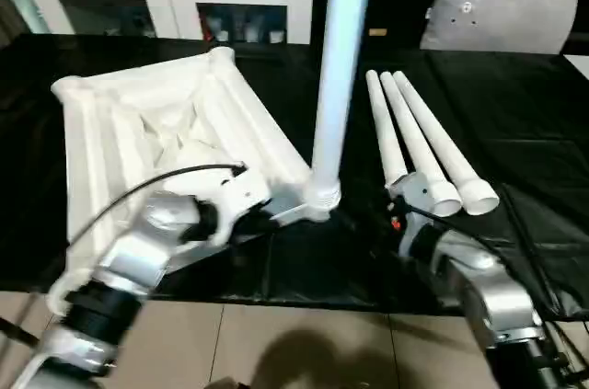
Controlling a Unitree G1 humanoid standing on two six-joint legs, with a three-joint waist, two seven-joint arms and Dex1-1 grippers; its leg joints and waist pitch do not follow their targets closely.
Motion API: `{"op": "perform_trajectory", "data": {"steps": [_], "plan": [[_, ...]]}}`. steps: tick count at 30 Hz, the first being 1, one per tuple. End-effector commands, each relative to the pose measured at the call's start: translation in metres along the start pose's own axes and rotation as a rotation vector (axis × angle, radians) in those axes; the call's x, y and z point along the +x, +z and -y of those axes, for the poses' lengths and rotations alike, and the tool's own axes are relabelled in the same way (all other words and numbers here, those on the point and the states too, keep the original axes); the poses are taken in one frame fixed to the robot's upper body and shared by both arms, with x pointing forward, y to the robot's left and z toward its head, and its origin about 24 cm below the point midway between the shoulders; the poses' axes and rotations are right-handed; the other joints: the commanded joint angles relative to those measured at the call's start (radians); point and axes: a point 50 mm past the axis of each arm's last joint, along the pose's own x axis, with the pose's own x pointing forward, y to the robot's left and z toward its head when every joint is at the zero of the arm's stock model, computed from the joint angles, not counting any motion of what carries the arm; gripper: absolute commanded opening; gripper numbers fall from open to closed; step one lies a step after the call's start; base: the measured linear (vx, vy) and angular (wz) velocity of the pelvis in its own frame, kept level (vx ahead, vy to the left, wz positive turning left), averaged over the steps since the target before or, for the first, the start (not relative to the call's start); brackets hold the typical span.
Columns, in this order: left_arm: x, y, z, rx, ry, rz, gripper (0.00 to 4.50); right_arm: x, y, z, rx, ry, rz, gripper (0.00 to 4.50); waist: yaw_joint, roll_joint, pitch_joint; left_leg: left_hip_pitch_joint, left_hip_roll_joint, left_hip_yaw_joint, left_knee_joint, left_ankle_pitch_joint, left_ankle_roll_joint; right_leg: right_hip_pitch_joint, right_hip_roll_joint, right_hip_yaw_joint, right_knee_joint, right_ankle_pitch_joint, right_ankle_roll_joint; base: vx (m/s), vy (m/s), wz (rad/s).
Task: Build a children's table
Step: Rotate leg to tighten
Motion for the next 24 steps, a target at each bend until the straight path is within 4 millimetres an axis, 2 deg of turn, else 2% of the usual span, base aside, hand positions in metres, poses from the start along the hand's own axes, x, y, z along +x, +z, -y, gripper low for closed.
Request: {"op": "perform_trajectory", "data": {"steps": [1, 6, 7, 8, 9, 10, 11, 12, 14, 15, 17, 22, 23, 24], "plan": [[0.003, 0.013, 0.007, 0.101, -0.127, 0.035, 0.0, 0.003, 0.01, -0.001, -0.072, 0.065, 0.011, 4.48, -0.001, 0.004, -0.074, 0.031, 0.051, -0.018, -0.068, -0.206, 0.038, 0.036, -0.071, 0.038, -0.077, -0.158, -0.217, 0.0, 0.0, 0.0], [-0.002, 0.008, 0.008, 0.133, -0.23, 0.006, 0.0, 0.005, 0.013, -0.005, -0.128, 0.215, -0.024, 4.48, -0.001, 0.003, -0.074, 0.028, 0.052, -0.02, -0.07, -0.221, 0.03, 0.042, -0.074, 0.036, -0.074, -0.166, -0.221, 0.0, 0.0, 0.0], [-0.002, 0.007, 0.009, 0.153, -0.266, -0.009, 0.0, 0.006, 0.014, -0.007, -0.13, 0.279, -0.039, 4.48, -0.004, -0.011, -0.075, 0.026, 0.052, -0.018, -0.069, -0.214, 0.035, 0.044, -0.075, 0.037, -0.074, -0.162, -0.223, 0.0, 0.0, 0.0], [-0.002, 0.006, 0.009, 0.164, -0.28, -0.02, 0.0, 0.007, 0.014, -0.008, -0.13, 0.315, -0.047, 4.48, -0.001, -0.006, -0.075, 0.027, 0.052, -0.02, -0.068, -0.209, 0.038, 0.045, -0.076, 0.036, -0.071, -0.165, -0.226, 0.0, 0.0, 0.0], [-0.002, 0.006, 0.009, 0.167, -0.284, -0.022, 0.0, 0.008, 0.014, -0.009, -0.131, 0.326, -0.049, 4.32, 0.0, -0.003, -0.075, 0.027, 0.053, -0.019, -0.069, -0.207, 0.04, 0.043, -0.076, 0.036, -0.073, -0.171, -0.225, 0.0, 0.0, 0.0], [-0.002, 0.005, 0.009, 0.181, -0.301, -0.032, 0.0, 0.009, 0.014, -0.01, -0.135, 0.372, -0.061, 4.32, 0.002, -0.006, -0.075, 0.028, 0.054, -0.018, -0.067, -0.205, 0.043, 0.042, -0.077, 0.036, -0.073, -0.171, -0.226, 0.0, 0.0, 0.0], [-0.002, 0.005, 0.008, 0.185, -0.306, -0.034, 0.0, 0.009, 0.014, -0.011, -0.138, 0.384, -0.064, 4.12, 0.005, -0.004, -0.075, 0.028, 0.055, -0.018, -0.068, -0.201, 0.042, 0.042, -0.076, 0.035, -0.072, -0.172, -0.227, 0.0, 0.0, 0.0], [-0.002, 0.005, 0.008, 0.189, -0.309, -0.034, 0.0, 0.009, 0.014, -0.011, -0.14, 0.393, -0.065, 4.12, 0.007, -0.008, -0.075, 0.029, 0.056, -0.017, -0.068, -0.202, 0.042, 0.04, -0.077, 0.035, -0.072, -0.176, -0.226, 0.0, 0.0, 0.0], [-0.002, 0.005, 0.008, 0.189, -0.309, -0.034, 0.0, 0.009, 0.014, -0.011, -0.14, 0.393, -0.065, 3.95, 0.009, -0.008, -0.076, 0.028, 0.057, -0.018, -0.069, -0.2, 0.036, 0.042, -0.078, 0.035, -0.071, -0.177, -0.222, 0.0, 0.0, 0.0], [-0.001, 0.005, 0.007, 0.202, -0.32, -0.04, 0.0, 0.012, 0.016, -0.011, -0.132, 0.425, -0.065, 3.85, 0.008, -0.018, -0.076, 0.027, 0.056, -0.017, -0.07, -0.202, 0.037, 0.043, -0.077, 0.034, -0.073, -0.183, -0.218, 0.0, 0.0, 0.0], [-0.001, 0.005, 0.006, 0.213, -0.335, -0.043, 0.0, 0.013, 0.016, -0.012, -0.123, 0.459, -0.068, 3.69, 0.008, -0.012, -0.075, 0.026, 0.055, -0.018, -0.069, -0.203, 0.034, 0.042, -0.08, 0.035, -0.074, -0.202, -0.215, 0.0, 0.0, 0.0], [0.001, 0.006, 0.005, 0.225, -0.349, -0.044, 0.0, 0.014, 0.015, -0.013, -0.104, 0.505, -0.085, 3.3, 0.003, -0.017, -0.078, 0.027, 0.056, -0.018, -0.068, -0.202, 0.032, 0.042, -0.077, 0.033, -0.07, -0.181, -0.222, 0.0, 0.0, 0.0], [0.001, 0.006, 0.005, 0.229, -0.352, -0.046, 0.0, 0.014, 0.014, -0.013, -0.102, 0.513, -0.089, 3.3, 0.005, -0.015, -0.077, 0.027, 0.056, -0.018, -0.068, -0.203, 0.032, 0.042, -0.078, 0.033, -0.071, -0.182, -0.223, 0.0, 0.0, 0.0], [0.001, 0.006, 0.004, 0.232, -0.354, -0.048, 0.0, 0.014, 0.014, -0.013, -0.1, 0.519, -0.091, 3.02, 0.005, -0.017, -0.077, 0.027, 0.055, -0.017, -0.069, -0.207, 0.031, 0.042, -0.077, 0.033, -0.072, -0.186, -0.221, 0.0, 0.0, 0.0]]}}
